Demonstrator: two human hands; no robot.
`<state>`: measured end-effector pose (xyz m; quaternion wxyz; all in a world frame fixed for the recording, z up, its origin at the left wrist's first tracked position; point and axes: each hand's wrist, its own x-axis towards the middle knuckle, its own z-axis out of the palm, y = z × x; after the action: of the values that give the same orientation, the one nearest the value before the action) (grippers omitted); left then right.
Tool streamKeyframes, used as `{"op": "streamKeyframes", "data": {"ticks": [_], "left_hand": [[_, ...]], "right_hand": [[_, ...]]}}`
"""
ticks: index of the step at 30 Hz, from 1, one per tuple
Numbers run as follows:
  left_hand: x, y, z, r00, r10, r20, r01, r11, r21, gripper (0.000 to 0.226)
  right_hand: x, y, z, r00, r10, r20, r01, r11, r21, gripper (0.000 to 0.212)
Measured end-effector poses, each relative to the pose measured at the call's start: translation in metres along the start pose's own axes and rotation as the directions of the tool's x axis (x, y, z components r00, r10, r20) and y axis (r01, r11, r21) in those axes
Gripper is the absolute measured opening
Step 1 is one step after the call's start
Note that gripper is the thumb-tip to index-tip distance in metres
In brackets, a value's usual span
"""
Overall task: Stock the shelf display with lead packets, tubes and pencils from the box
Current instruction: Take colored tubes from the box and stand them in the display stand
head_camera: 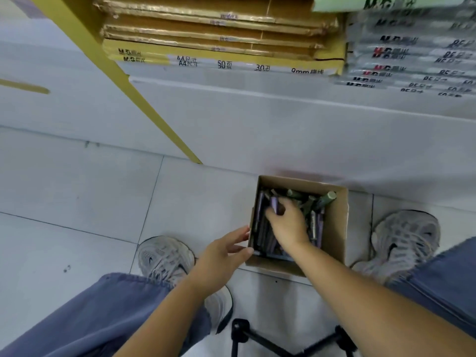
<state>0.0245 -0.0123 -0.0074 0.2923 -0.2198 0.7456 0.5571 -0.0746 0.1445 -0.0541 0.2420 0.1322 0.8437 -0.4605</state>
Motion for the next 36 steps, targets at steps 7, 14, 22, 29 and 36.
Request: {"op": "streamKeyframes", "data": {"ticks": [7, 14, 22, 29, 36], "left_hand": [[0.002, -0.006, -0.001, 1.000, -0.004, 0.003, 0.004, 0.999, -0.042, 0.052], [0.003, -0.010, 0.000, 1.000, -0.003, 0.013, 0.004, 0.996, -0.091, 0.049], [0.002, -0.008, 0.001, 1.000, 0.001, 0.016, 0.001, 0.996, -0.094, 0.052], [-0.007, 0.016, 0.003, 0.990, 0.100, -0.100, -0.094, 0.993, 0.066, 0.050], [0.008, 0.076, 0.052, 0.880, 0.424, -0.214, -0.359, 0.889, 0.286, 0.033]], "right_hand": [[0.018, -0.008, 0.008, 0.993, -0.060, 0.106, 0.069, 0.994, -0.090, 0.032], [0.018, -0.001, 0.017, 0.985, 0.133, 0.114, -0.146, 0.982, 0.117, 0.056], [0.023, 0.002, 0.016, 0.944, 0.233, 0.232, -0.301, 0.896, 0.327, 0.036], [0.001, -0.011, -0.025, 0.945, 0.110, 0.307, -0.195, 0.945, 0.263, 0.015], [-0.036, -0.032, -0.145, 0.963, -0.091, 0.253, -0.050, 0.865, 0.500, 0.025]]}}
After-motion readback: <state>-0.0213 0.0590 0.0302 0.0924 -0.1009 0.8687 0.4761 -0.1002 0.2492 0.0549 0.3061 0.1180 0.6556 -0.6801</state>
